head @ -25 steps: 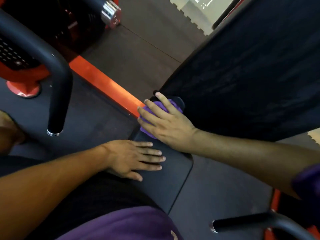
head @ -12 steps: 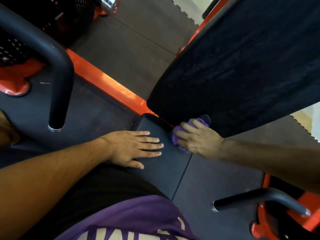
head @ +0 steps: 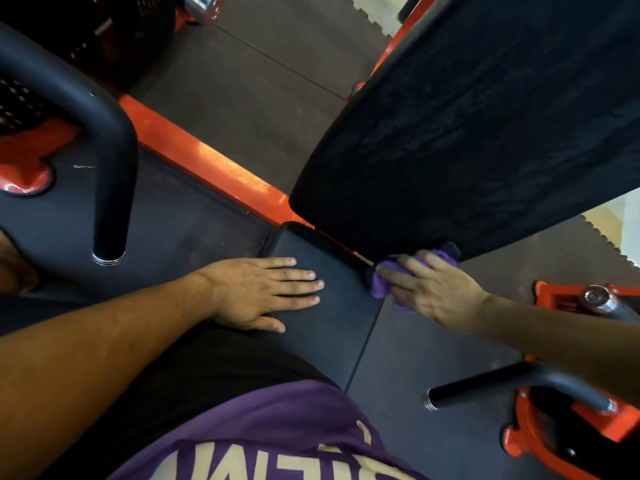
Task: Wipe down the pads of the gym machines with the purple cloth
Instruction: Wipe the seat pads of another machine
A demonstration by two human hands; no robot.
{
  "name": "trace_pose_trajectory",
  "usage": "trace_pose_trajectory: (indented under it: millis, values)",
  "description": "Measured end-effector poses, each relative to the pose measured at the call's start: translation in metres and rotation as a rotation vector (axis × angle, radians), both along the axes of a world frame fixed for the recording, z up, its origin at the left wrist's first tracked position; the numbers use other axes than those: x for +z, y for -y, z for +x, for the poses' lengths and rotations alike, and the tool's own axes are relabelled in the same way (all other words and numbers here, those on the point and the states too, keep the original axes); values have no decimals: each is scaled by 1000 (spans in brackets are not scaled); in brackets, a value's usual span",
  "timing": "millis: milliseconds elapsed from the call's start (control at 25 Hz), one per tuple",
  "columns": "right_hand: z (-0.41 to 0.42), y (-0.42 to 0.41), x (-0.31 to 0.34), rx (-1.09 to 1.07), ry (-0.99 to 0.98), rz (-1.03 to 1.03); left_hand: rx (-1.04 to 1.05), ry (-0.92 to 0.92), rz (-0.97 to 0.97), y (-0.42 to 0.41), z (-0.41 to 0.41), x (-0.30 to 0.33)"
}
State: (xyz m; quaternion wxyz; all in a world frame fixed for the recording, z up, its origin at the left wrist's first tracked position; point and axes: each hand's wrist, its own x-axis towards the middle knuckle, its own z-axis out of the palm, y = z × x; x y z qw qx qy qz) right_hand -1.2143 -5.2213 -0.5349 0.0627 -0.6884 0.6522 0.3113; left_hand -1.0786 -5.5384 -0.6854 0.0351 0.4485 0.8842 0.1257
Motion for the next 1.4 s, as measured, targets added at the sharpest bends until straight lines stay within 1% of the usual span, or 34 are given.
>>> trace_pose_trajectory:
  millis: [80,160,280,400,440,480,560,640,720,800,880,920,1000,1040,1120,1160,1280,1320,1360,1400]
  values:
    - [1,-19,-5,-59,7,63,-6,-4,7,-1,-1,-1]
    - [7,-9,-8,-140,51,-4,-24,-6,12,-1,-2,-2]
    - [6,36,12,-209,99,-258,-51,-7,-3,-2,-5,-3]
    - [0,61,31,-393,26,-639,-83,68,-122,-3,-18,-2]
    - [9,53,29,-465,-2,-741,-73,46,-137,-3,-24,0]
    - [22,38,26,-533,-22,-829,-46,-15,-123,-4,-30,5]
    - [46,2,25,-660,-87,-999,55,-259,-70,-8,-46,15]
    - [46,-14,30,-781,-156,-1224,246,-472,13,-12,-65,27]
    - [27,-4,24,-866,-218,-1432,384,-616,37,-18,-89,35]
    - [14,19,7,-939,-331,-1551,413,-766,-1,-18,-105,30]
    - [8,37,-12,-912,-422,-1593,415,-850,-51,-19,-109,20]
    - [9,44,-22,-888,-410,-1559,423,-866,-41,-20,-113,19]
    - [29,45,-46,-858,-372,-1387,433,-858,18,-21,-114,22]
    - [36,41,-53,-840,-362,-1308,438,-890,-4,-20,-113,18]
    - [40,27,-43,-870,-318,-1259,437,-892,-36,-19,-113,21]
    - [36,20,-25,-884,-325,-1296,436,-883,-46,-19,-112,22]
    - [-1,17,41,-920,-474,-1563,463,-896,-71,-20,-109,20]
    - [-8,26,49,-931,-499,-1623,464,-886,-68,-20,-110,21]
    - [-8,39,47,-920,-514,-1625,459,-887,-71,-20,-109,21]
    - [-1,50,32,-896,-500,-1550,455,-882,-58,-21,-108,21]
